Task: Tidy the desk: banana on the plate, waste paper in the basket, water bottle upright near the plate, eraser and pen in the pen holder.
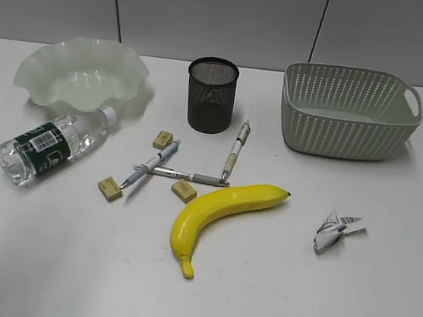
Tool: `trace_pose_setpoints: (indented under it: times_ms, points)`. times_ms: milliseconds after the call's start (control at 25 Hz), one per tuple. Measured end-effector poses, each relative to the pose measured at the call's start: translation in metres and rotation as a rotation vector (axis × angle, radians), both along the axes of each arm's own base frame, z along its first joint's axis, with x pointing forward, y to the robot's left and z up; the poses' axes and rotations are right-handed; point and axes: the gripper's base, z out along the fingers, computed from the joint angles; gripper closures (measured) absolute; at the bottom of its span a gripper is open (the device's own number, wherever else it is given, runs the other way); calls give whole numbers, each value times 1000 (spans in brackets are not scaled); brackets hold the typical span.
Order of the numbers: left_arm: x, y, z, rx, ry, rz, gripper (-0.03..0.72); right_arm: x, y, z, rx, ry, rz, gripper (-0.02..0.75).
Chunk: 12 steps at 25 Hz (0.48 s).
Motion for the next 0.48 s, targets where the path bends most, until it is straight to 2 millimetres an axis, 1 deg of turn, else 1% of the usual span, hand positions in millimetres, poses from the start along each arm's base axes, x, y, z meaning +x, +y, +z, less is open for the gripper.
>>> trace_pose_setpoints:
  times_ms: [120, 240, 360, 480]
  points:
    - [43, -7, -6, -7, 123, -47, 251, 0, 0, 0, 0, 0, 0, 174]
    - [75, -19, -14, 11, 227, -117, 251, 0, 0, 0, 1, 0, 0, 174]
    - [104, -40, -26, 42, 316, -204, 251, 0, 0, 0, 1, 0, 0, 174]
    - [126, -71, -41, 94, 365, -297, 251, 0, 0, 0, 1, 0, 0, 174]
